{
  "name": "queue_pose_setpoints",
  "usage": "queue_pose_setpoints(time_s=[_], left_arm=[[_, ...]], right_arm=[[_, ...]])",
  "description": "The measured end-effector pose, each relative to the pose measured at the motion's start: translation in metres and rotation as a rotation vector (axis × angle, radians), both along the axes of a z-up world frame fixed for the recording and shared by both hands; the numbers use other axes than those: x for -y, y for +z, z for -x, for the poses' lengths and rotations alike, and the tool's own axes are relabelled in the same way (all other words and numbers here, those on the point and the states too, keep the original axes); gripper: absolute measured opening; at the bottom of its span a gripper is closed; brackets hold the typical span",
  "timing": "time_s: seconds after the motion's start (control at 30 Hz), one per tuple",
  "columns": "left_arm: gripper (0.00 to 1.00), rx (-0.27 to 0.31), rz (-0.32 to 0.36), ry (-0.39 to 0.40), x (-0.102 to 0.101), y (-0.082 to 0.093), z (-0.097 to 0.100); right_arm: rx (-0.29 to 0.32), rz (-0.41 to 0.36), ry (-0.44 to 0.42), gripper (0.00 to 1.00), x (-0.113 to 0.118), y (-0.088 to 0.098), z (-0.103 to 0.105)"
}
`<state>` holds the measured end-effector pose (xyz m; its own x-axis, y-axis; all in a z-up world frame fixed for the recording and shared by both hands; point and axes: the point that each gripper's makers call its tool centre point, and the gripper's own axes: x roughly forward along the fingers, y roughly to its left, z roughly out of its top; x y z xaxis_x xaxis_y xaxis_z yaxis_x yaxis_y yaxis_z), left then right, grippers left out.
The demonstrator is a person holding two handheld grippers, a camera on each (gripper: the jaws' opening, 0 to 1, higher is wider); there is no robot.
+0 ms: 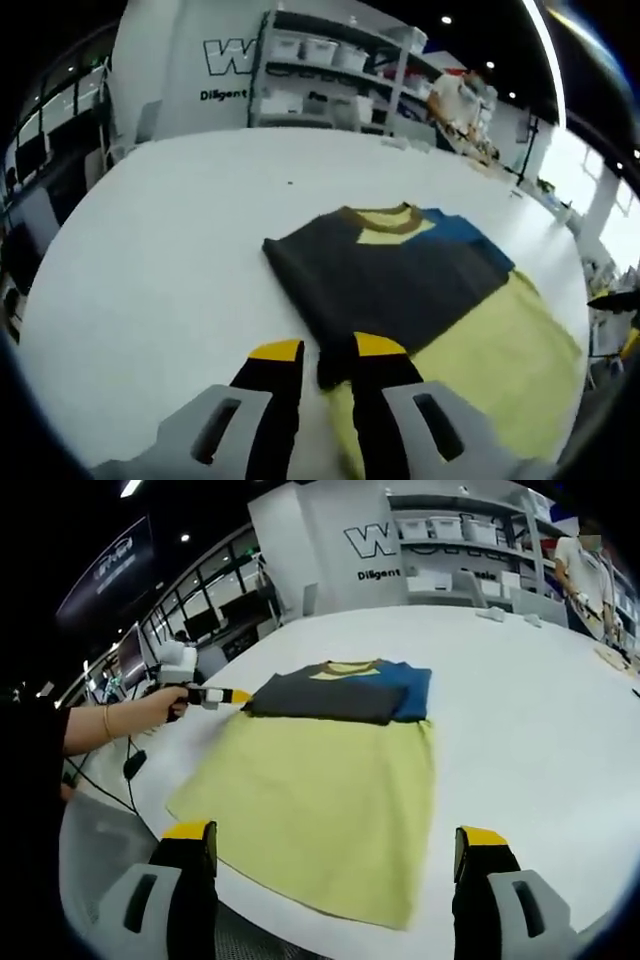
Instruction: Fold the garment on the visible template until the final outline fits inside the template.
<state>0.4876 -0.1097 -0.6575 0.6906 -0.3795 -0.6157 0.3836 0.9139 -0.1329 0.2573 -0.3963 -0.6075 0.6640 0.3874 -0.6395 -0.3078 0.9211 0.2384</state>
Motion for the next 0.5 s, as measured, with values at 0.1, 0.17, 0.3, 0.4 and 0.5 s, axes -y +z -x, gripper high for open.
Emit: queue_pose_setpoints(time_s=[0.1,0.17,0.3,0.4,0.5], left_arm=[[0.12,-0.023,0.001,0.015,-0.003,-0.005,-0.001],[0.07,-0.022,-0.021,0.005,-0.004,-0.007,0.000],[0.00,-0.022,-0.048,0.000,-0.006,-0.010,-0.001],[0.00,-0.028,-0.030,0.007,-0.005,-0.010,-0.001],[0.01,-0.032,-0.047,-0.006,-0.004,-0.013,0.001]], right_arm=[[-0.001,0.002,-0.012,0.98,0.004,-0.001,0.002],[-0.003,0.003,-0.019,0.98,0.006,-0.002,0.002],[-0.011,0.000,-0.021,0.98,0.005,-0.005,0.003],[-0.014,0.001,-0.020,0.98,0.004,-0.007,0.004],[-0.018,-0.002,-0.021,0.98,0.004,-0.008,0.003]])
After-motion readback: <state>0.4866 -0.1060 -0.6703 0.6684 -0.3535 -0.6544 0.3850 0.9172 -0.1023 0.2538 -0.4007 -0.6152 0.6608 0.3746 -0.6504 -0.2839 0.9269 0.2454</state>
